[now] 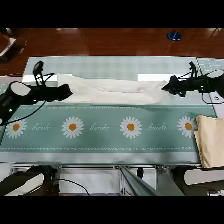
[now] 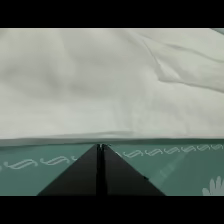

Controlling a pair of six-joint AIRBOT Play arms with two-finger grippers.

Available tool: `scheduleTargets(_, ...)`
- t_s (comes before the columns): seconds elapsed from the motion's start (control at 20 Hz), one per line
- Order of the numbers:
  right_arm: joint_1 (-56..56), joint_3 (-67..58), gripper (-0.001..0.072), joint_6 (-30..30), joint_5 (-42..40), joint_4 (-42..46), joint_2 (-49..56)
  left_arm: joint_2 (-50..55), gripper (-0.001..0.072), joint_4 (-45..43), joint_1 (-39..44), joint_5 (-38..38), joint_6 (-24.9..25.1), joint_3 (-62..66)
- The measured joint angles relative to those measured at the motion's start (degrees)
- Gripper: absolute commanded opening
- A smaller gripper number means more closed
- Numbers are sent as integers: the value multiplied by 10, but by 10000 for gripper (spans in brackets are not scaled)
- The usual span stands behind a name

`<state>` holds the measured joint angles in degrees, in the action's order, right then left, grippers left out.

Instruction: Fold the shirts.

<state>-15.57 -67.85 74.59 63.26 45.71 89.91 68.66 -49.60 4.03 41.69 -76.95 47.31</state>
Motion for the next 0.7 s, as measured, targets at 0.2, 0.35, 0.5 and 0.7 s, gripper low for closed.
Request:
scheduleTargets(0.2,0,65,26,20,42,94,-181,48,17,2,118,-14,-1,49)
scheduleTargets(0.35,0,124,26,36,67,125,-338,135,17,2,206,-9,-17,150)
scheduleTargets(0.5,0,155,26,69,96,150,-474,238,18,2,287,31,-38,282)
scheduleTargets(0.7,0,169,27,108,125,164,-576,365,18,3,390,71,-87,431)
